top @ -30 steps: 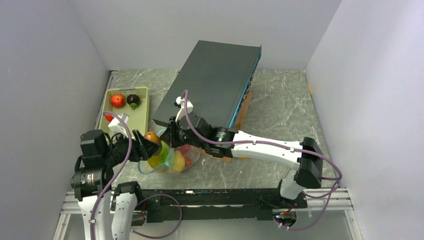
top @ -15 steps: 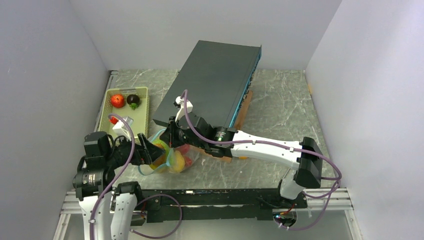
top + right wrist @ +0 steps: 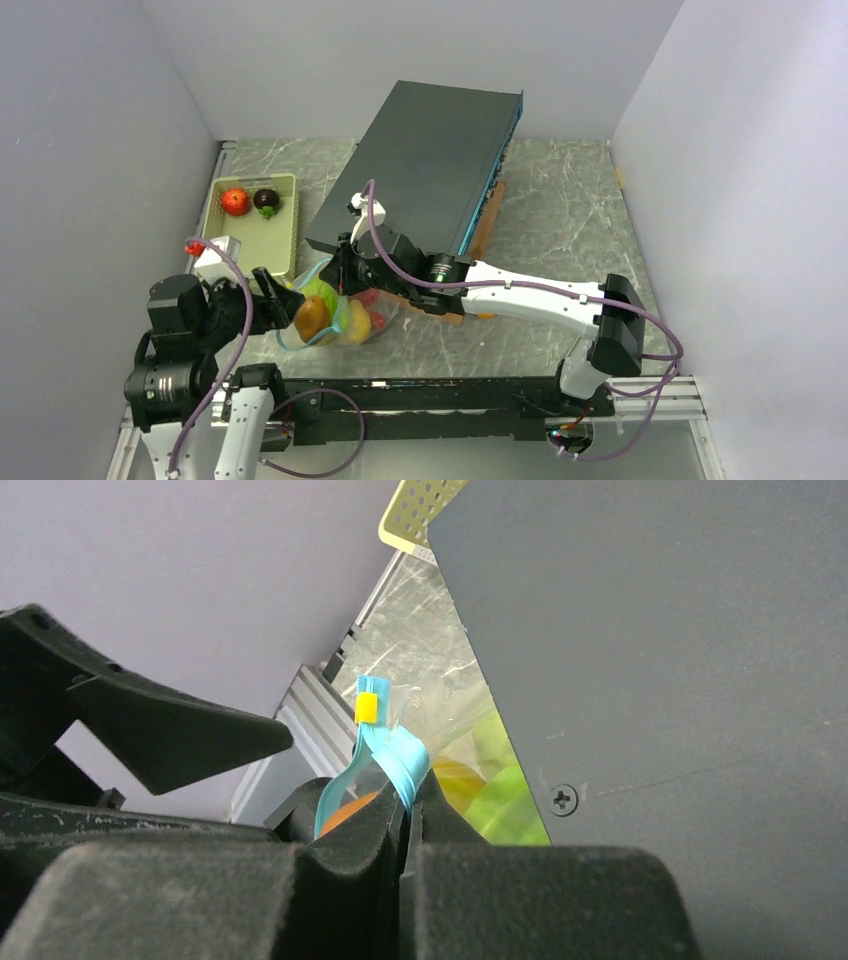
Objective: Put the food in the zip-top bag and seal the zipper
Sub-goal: Place the fake vegetable in the zipper food storage bag, then adjust the zipper food storage bag at the center of the board.
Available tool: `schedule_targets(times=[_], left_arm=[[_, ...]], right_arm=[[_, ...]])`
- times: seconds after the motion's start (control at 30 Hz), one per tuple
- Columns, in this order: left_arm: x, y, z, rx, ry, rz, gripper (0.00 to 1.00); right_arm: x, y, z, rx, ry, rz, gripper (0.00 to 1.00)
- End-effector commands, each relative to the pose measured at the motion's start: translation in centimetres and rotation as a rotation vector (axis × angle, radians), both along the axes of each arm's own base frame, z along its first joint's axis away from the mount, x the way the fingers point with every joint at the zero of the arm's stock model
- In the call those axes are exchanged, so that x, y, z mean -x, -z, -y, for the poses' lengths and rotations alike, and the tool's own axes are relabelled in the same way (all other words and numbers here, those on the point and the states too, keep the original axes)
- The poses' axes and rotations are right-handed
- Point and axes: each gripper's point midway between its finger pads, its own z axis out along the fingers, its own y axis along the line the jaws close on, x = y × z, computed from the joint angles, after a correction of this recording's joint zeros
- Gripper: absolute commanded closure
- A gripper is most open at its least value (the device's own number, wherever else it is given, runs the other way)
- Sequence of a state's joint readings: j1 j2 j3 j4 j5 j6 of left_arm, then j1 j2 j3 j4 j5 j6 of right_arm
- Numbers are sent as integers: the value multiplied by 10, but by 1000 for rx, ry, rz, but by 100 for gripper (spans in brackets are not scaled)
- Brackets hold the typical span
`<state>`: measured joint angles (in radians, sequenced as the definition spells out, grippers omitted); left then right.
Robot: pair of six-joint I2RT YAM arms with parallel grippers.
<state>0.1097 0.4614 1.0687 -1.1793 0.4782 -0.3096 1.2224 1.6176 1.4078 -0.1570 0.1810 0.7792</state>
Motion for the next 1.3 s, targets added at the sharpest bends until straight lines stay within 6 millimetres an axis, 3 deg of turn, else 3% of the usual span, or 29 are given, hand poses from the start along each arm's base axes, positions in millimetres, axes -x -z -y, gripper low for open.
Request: schedule_targets(times=[0.0,0.27,0.4,0.6,0.67,0.73,0.83,0.9,1.1,1.17,1.27], left_arm=[[12,6,-32,-85,-203,-24,28],[29,53,-34,-19,-301,-132,53],[35,68,-32,5,-318,-154,51],[34,82,-15,71,-236,-172,46],[31,88,-11,83,-217,-177,49],[28,93,-7,97,-188,-186,61],[27,82,-2,104,-152,-153,88],[26,58,2,120,-128,-75,100],[29,-1,30,305,-38,53,100],[30,-3,37,373,-24,46,100],[26,26,21,352,-151,-11,100]], right_arm=[[-44,29,19,78,147,-17,100],[-44,30,20,85,148,-19,100],[-43,31,20,90,148,-20,100],[-40,28,20,90,147,-18,100],[-39,27,19,91,144,-15,100],[-36,26,18,93,139,-11,100],[-30,24,18,120,126,32,100],[-25,23,18,150,108,87,100],[5,10,19,297,-68,377,100],[10,10,25,346,-94,445,100],[8,25,35,395,-91,483,100]])
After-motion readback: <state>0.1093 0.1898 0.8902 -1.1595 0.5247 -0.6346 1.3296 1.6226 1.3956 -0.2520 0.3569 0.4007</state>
